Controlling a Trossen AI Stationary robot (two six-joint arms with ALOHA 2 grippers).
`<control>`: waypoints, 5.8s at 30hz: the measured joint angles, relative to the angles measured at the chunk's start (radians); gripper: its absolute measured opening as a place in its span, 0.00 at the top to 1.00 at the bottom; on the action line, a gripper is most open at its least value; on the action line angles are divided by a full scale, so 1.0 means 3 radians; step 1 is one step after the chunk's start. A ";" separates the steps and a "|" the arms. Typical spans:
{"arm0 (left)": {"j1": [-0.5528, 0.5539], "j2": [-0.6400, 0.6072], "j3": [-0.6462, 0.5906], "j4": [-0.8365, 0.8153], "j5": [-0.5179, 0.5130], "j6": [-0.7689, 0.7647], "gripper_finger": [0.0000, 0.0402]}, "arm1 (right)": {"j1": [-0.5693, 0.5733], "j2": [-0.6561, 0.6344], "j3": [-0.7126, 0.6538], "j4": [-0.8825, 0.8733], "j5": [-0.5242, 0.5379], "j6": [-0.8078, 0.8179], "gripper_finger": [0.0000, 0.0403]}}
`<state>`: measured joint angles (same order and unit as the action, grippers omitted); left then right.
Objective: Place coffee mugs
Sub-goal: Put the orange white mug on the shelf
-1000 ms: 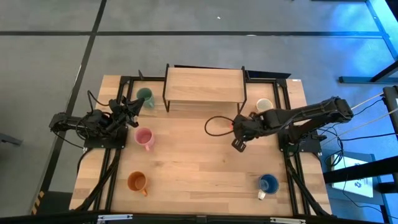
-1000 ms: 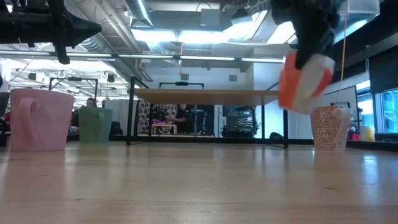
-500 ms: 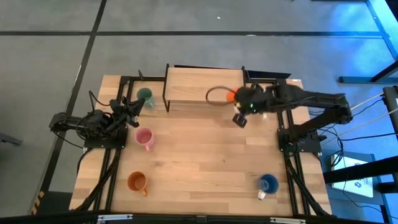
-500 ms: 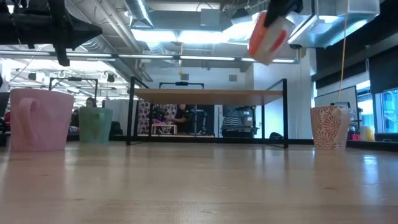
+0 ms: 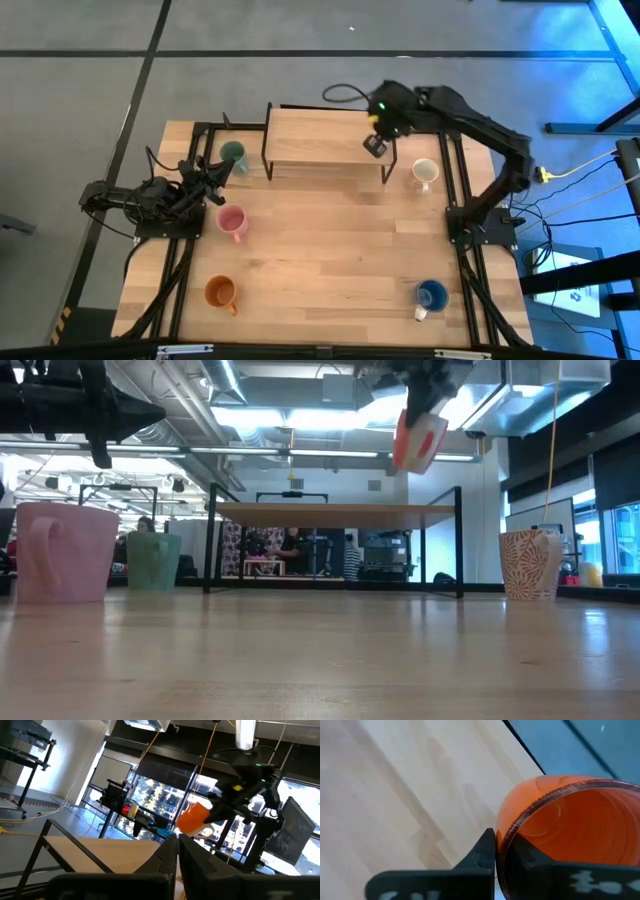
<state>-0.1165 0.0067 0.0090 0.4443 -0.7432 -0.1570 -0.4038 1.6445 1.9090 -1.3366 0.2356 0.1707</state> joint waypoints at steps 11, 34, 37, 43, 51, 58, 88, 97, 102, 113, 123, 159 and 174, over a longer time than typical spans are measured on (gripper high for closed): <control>0.0000 0.0000 0.0000 -0.0049 0.0001 0.0005 0.97 | -0.0561 0.0564 0.0260 -0.0170 -0.0600 -0.0069 0.99; 0.0000 0.0000 0.0000 -0.0178 0.0001 -0.0003 0.97 | -0.0859 0.0765 0.0270 -0.0027 -0.0737 -0.0224 0.99; 0.0000 0.0000 0.0000 -0.0179 0.0001 -0.0004 0.97 | -0.0859 0.0766 0.0270 -0.0016 -0.0744 -0.0223 0.98; 0.0001 0.0000 0.0000 -0.0180 0.0001 -0.0004 0.97 | -0.0859 0.0772 0.0261 -0.0027 -0.0764 -0.0221 0.91; 0.0001 0.0000 0.0000 -0.0178 0.0001 -0.0001 0.97 | -0.0861 0.0774 0.0260 0.0015 -0.0725 -0.0219 0.77; 0.0000 0.0000 0.0000 -0.0180 0.0001 0.0003 0.97 | -0.0861 0.0774 0.0260 0.0155 -0.0689 -0.0149 0.67; 0.0001 0.0000 0.0000 -0.0180 0.0001 0.0004 0.97 | -0.0796 0.0258 0.0759 -0.0515 -0.0403 -0.0070 0.65; 0.0001 0.0000 0.0000 -0.0181 -0.0101 0.0006 0.97 | -0.0762 -0.0640 -0.0935 0.0460 -0.0325 0.0417 0.65; 0.0001 -0.0001 0.0000 -0.0182 -0.0139 0.0006 0.97 | -0.0763 -0.0899 -0.1683 0.1038 -0.0411 0.0636 0.65; 0.0001 -0.0001 -0.0001 -0.0181 -0.0171 0.0006 0.97 | -0.0764 -0.0901 -0.2022 0.1553 -0.0652 0.0581 0.65; 0.0001 -0.0001 -0.0001 -0.0181 -0.0163 0.0006 0.97 | -0.0763 -0.0882 -0.2063 0.1827 -0.0643 0.0462 0.65; 0.0001 -0.0001 -0.0001 -0.0181 -0.0171 0.0006 0.97 | -0.0565 -0.0778 -0.1228 0.1719 -0.0514 -0.0009 0.65; 0.0000 0.0000 -0.0001 -0.0183 -0.0173 0.0008 0.97 | -0.0311 0.0444 -0.0119 0.1324 0.0052 -0.0730 0.65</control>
<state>-0.1165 0.0066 0.0086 0.3893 -0.7952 -0.1547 -0.4970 1.7777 1.8733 -0.9394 0.2512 -0.0481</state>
